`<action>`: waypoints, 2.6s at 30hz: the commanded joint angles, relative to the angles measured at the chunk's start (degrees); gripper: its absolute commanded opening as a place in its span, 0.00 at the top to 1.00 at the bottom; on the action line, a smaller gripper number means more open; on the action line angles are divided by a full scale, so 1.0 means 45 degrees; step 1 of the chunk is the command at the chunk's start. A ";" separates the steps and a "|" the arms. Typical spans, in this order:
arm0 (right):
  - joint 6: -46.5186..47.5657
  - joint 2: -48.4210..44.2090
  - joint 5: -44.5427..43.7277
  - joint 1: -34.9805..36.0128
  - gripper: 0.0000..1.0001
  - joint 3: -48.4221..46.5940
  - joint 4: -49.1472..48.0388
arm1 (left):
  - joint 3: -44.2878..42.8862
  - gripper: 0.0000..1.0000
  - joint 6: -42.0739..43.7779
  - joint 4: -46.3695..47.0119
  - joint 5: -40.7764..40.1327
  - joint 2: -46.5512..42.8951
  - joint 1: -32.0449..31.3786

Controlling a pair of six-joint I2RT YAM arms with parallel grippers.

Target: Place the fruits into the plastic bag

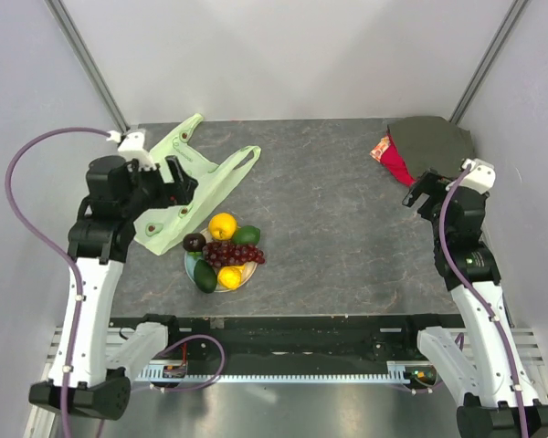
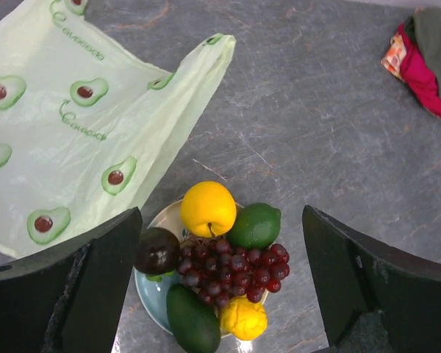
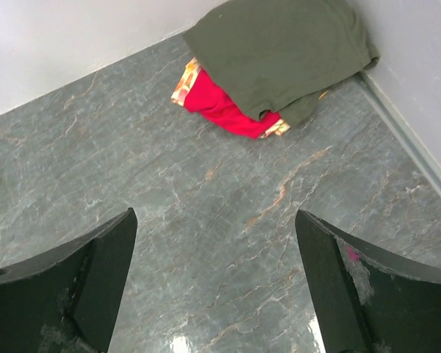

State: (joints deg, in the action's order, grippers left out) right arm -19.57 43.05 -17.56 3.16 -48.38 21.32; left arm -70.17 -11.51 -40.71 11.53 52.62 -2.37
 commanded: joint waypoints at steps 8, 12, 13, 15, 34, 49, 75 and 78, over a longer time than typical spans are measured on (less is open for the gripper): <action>-0.0728 0.0785 0.2143 0.0021 0.10 -0.0244 0.0359 | -0.1184 0.04 0.1893 0.0374 -0.4534 0.3222 -0.4238; -0.0846 0.0650 0.2145 0.0021 0.12 -0.0401 0.0808 | -0.1826 0.04 0.2516 0.0647 -0.4671 0.5196 -0.4238; -0.0826 0.0591 0.2126 0.0021 0.12 -0.0343 0.0847 | -0.2060 0.03 0.2518 0.0706 -0.4749 0.5607 -0.4239; -0.0807 0.0551 0.2145 0.0021 0.13 -0.0129 0.0867 | -0.2782 0.03 0.3277 0.0726 -0.4847 0.7066 -0.4239; -0.0846 0.2894 0.2614 0.0021 0.14 -0.1592 0.0438 | -0.7276 0.09 0.4158 0.0941 -0.4808 1.4379 -0.3848; -0.1627 0.2915 0.2477 0.0021 0.13 -0.1046 0.0281 | -0.6731 0.37 0.4178 0.1546 -0.4691 1.5688 -0.3536; -0.1803 0.3168 0.2458 0.0021 0.11 -0.1007 0.0047 | -0.6340 0.74 0.4237 0.1644 -0.4262 1.6998 -0.3262; -0.1745 0.3207 0.2457 0.0001 0.11 -0.1046 0.0028 | -0.6398 0.95 0.4373 0.1664 -0.3951 1.6998 -0.3243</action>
State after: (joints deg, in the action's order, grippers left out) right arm -27.11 57.49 -6.11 3.16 -52.86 23.55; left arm -98.52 6.02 -33.82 -7.38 126.96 -18.00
